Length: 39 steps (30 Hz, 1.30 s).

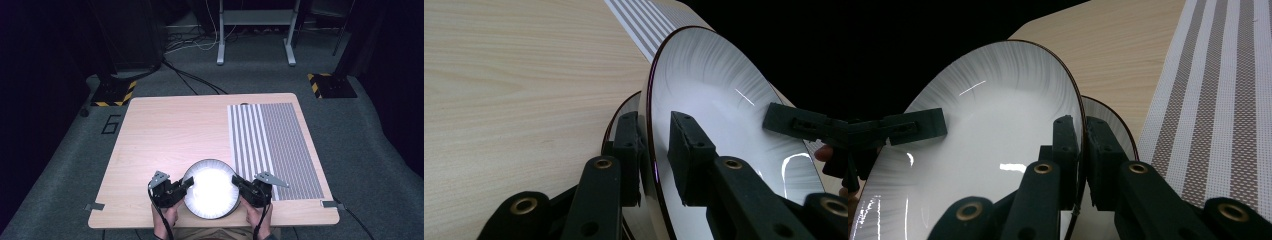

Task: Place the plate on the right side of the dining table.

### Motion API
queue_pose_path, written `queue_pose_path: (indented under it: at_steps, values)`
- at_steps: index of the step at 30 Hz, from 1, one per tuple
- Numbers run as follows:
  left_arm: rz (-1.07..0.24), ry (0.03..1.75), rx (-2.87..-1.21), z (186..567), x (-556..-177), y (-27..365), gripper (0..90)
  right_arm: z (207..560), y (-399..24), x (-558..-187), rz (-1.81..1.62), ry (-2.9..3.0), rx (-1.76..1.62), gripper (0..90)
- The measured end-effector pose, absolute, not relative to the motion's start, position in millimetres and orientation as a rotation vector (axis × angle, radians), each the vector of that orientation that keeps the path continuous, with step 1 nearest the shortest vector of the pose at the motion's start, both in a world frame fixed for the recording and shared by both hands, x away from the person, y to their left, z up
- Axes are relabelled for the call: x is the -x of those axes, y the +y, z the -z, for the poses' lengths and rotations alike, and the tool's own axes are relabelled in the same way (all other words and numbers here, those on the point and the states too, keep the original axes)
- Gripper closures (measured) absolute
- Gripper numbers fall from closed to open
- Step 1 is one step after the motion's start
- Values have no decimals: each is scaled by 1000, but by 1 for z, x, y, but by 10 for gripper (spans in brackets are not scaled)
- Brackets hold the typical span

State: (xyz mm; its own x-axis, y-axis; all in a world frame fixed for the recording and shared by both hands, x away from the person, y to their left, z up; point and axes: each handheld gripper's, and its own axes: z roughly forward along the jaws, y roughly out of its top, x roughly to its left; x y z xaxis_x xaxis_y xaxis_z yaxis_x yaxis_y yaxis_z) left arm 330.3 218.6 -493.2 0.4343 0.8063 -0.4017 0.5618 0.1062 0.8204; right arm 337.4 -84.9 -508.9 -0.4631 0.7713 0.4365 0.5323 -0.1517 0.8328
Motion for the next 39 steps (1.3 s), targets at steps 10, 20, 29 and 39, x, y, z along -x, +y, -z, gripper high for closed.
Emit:
queue_pose_path:
  at_steps: [10,20,29,39]
  values:
    - [-283,1214,-1555,485,-330,216,761,502,-87,-333,-1676,1847,-1465,845]
    - [-291,1195,-1550,479,-330,214,762,496,-89,-331,-1679,1832,-1457,844]
    - [-293,1174,-1552,473,-332,209,762,492,-93,-329,-1687,1813,-1448,845]
    - [-289,1153,-1566,466,-340,197,759,485,-105,-330,-1688,1777,-1459,844]
